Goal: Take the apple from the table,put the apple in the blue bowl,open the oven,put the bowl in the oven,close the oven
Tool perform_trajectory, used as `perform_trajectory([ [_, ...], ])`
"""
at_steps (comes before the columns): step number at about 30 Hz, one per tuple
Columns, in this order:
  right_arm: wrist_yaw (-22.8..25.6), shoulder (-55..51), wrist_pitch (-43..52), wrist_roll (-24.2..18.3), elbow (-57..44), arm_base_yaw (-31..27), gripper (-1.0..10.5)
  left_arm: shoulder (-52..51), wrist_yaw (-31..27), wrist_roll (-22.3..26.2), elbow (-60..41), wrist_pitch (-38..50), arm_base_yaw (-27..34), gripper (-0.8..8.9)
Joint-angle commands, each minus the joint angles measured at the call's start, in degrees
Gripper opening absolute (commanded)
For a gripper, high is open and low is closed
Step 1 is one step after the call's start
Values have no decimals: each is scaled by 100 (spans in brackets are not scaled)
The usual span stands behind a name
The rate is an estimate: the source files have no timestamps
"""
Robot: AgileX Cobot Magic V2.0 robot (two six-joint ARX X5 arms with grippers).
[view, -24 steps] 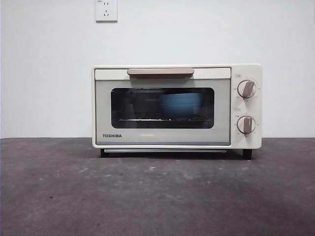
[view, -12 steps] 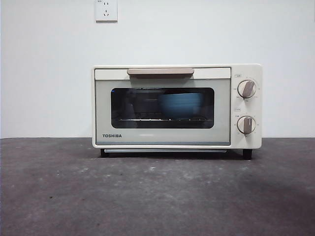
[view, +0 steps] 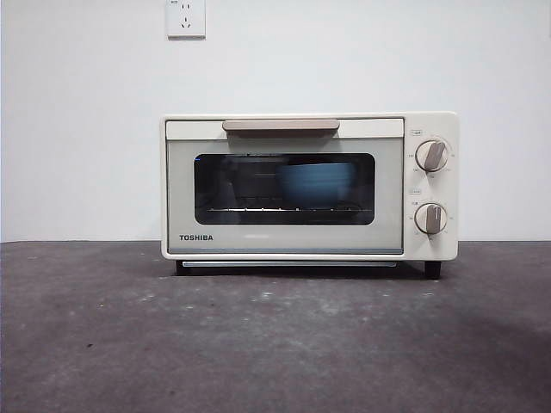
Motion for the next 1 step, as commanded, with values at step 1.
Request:
perform_trajectory([
  [1,31,-15,-20,-35,-28,-11,3,-4,0,-11,-136,44,4,8],
])
